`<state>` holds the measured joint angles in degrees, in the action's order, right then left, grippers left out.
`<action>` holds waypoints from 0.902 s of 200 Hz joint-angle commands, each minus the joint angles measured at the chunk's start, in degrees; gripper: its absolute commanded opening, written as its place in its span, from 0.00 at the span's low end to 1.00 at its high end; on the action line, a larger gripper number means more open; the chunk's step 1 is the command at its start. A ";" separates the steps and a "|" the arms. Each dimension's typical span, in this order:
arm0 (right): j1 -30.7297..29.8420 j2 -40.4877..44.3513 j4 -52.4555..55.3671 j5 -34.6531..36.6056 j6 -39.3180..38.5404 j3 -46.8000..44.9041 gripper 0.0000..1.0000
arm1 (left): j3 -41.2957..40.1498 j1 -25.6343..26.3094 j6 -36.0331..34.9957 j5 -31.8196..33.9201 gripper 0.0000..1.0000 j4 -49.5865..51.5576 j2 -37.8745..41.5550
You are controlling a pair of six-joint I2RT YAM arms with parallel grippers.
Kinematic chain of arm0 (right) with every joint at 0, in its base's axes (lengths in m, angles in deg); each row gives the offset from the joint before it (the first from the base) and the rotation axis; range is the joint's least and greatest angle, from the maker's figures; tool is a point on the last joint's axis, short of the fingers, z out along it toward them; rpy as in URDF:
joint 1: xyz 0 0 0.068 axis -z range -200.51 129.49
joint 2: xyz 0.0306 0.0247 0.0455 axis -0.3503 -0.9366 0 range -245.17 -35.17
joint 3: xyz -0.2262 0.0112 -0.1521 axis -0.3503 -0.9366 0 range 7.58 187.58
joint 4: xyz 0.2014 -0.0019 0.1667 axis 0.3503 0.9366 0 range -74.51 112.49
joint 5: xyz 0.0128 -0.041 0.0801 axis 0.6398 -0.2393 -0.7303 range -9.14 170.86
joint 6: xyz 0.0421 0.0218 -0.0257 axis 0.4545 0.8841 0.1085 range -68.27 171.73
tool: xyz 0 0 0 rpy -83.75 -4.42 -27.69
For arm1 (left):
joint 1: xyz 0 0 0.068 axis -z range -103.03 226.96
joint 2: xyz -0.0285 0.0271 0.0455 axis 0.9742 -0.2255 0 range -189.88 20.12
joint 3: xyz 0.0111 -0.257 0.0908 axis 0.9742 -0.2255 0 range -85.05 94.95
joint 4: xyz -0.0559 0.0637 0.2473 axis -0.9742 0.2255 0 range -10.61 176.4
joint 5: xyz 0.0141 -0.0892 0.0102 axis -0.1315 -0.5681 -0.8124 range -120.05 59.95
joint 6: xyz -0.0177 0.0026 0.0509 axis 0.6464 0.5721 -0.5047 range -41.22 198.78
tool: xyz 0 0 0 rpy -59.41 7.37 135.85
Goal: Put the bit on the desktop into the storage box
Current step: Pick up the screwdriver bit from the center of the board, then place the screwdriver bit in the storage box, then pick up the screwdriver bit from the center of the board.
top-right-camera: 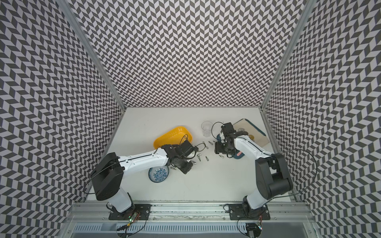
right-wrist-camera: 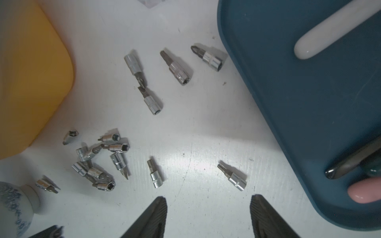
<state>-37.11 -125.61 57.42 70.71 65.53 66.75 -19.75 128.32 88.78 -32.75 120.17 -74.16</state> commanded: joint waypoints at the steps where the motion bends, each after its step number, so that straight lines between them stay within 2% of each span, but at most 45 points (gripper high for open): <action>1: -0.28 -0.93 -0.60 1.24 0.35 -1.14 0.70 | 2.03 -3.48 -0.75 0.10 0.00 4.38 4.64; 39: -0.32 -2.58 -1.75 1.65 0.24 -2.18 0.70 | 3.40 -11.92 -1.07 -0.50 0.00 6.11 10.41; 71: -0.32 -3.44 -2.53 2.93 -0.59 -2.73 0.68 | 4.82 -17.77 -2.58 -1.68 0.00 7.19 12.32; 180: -0.71 -5.37 -6.57 1.36 -3.60 -2.97 0.65 | -1.79 -20.18 -1.20 -2.13 0.00 5.86 16.85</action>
<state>-37.22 -130.20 53.47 72.48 63.21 63.96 -20.54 109.21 87.40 -34.52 126.16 -59.19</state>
